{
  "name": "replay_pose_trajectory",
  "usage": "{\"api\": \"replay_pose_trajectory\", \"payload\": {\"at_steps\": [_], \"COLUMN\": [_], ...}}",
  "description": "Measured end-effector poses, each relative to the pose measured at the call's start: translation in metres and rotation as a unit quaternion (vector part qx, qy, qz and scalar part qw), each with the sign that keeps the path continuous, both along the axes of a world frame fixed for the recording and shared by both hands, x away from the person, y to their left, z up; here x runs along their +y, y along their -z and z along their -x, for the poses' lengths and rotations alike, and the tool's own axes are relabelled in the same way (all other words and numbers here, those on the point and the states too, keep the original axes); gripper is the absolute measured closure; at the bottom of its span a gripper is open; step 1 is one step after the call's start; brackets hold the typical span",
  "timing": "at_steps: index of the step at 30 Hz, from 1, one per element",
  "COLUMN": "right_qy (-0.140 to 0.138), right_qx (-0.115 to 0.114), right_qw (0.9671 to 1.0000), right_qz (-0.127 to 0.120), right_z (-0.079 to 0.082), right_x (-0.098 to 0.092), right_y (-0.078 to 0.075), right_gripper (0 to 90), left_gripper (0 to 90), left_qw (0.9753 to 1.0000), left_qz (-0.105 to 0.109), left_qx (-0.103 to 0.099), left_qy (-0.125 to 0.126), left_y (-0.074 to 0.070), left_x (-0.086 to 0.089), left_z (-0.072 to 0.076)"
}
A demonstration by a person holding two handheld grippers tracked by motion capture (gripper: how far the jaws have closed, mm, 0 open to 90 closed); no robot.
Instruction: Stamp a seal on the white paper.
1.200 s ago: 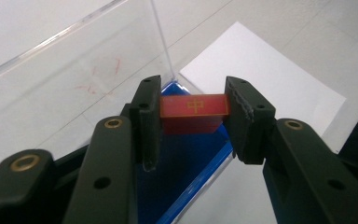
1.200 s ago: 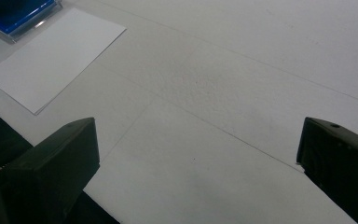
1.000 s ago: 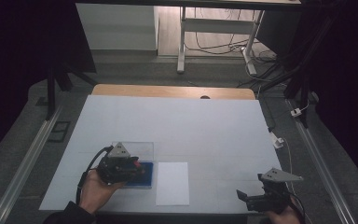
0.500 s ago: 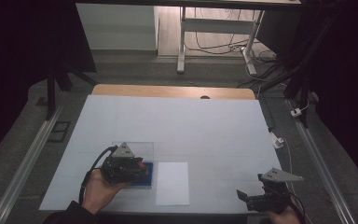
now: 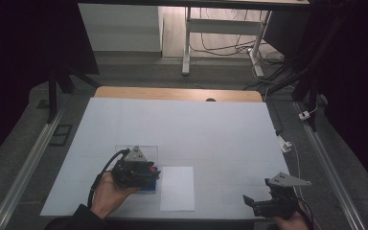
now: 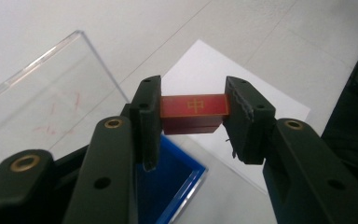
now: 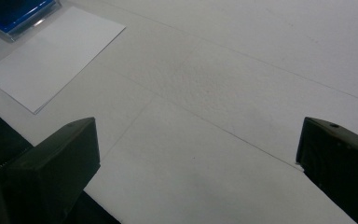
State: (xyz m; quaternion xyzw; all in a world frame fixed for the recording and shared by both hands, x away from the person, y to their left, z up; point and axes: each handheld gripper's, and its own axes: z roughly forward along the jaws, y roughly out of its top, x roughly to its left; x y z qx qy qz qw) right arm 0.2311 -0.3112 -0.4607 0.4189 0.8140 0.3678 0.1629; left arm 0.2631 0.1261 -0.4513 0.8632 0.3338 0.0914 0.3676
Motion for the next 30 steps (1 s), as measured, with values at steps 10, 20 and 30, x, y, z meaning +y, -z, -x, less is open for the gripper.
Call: {"api": "replay_pose_trajectory", "payload": {"at_steps": [10,20,30], "right_qy": [-0.001,0.0,-0.001], "right_qx": [-0.001,0.0,-0.001], "right_qw": [1.0,1.0,1.0], "right_qz": [0.0,0.0,0.0], "right_z": [0.0,0.0,0.0], "right_x": [0.0,0.0,-0.001], "right_y": [0.0,0.0,0.0], "right_gripper": [0.0,0.0,0.0], "left_gripper": [58.2,58.3,58.3], "left_qw": [0.9997,0.999,0.9974], "left_qz": [-0.014,-0.017,-0.033], "left_qx": [-0.002,0.01,0.011], "left_qy": [0.022,0.041,0.063], "left_y": [0.003,0.011,0.02], "left_x": [-0.021,-0.041,-0.061], "left_z": [-0.007,-0.014,-0.017]}}
